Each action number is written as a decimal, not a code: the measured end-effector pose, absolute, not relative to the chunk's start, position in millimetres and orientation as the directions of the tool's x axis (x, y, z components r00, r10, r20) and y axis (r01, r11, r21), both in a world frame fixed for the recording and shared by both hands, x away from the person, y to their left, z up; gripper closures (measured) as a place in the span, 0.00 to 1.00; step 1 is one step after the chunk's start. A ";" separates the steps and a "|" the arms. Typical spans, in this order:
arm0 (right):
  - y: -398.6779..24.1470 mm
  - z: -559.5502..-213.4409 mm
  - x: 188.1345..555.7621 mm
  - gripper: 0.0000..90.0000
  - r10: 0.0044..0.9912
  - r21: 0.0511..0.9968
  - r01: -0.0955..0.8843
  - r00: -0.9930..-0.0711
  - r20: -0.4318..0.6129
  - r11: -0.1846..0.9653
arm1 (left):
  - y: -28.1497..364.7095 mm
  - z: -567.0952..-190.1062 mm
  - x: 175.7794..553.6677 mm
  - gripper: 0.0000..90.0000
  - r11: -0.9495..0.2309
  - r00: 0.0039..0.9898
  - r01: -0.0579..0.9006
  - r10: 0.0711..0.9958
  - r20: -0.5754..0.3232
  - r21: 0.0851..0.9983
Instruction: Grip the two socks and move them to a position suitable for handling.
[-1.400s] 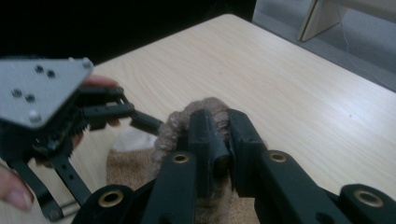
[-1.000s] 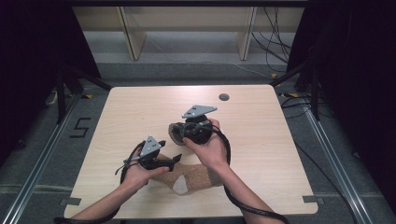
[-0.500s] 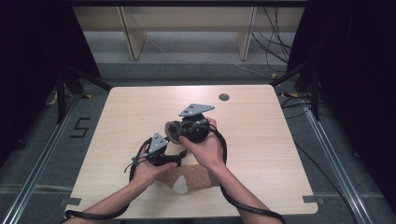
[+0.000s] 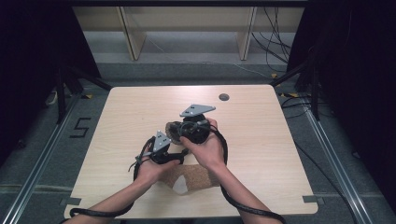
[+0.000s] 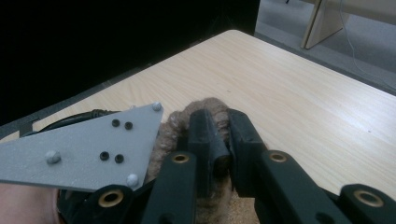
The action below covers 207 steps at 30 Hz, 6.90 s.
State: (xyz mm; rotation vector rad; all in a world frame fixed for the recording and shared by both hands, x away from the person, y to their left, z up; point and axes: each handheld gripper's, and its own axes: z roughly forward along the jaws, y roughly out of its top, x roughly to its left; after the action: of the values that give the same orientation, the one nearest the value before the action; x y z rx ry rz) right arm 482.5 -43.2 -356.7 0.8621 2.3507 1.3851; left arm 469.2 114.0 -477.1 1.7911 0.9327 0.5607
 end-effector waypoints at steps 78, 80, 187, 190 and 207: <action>-73.6 -321.1 483.8 0.91 0.676 0.927 0.319 -0.729 0.107 0.197 | 173.3 -395.6 469.8 0.90 -0.345 0.526 0.099 0.814 0.245 0.933; -75.7 -321.1 483.2 0.91 0.676 0.930 0.317 -0.729 0.112 0.187 | 172.4 -390.0 468.9 0.90 -0.372 0.521 0.078 0.806 0.281 0.925; -187.7 -466.4 427.0 0.83 0.710 0.634 0.544 -0.705 -0.010 0.549 | 178.6 -495.0 512.1 0.93 -0.687 0.808 0.329 0.560 0.183 0.648; -187.9 -464.6 425.2 0.83 0.729 0.637 0.567 -0.685 0.012 0.522 | 179.0 -493.7 511.6 0.95 -0.682 0.803 0.335 0.567 0.182 0.650; -199.0 -412.1 420.7 0.84 0.726 0.745 0.494 -0.688 0.019 0.449 | 206.3 -416.7 476.6 0.96 -0.591 0.767 0.237 0.601 0.224 0.771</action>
State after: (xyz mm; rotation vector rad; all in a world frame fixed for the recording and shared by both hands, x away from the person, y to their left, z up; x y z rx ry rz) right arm 420.7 -199.0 -412.1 1.0446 2.4009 1.0844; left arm 476.6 206.3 -416.7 2.1938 0.6225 0.6090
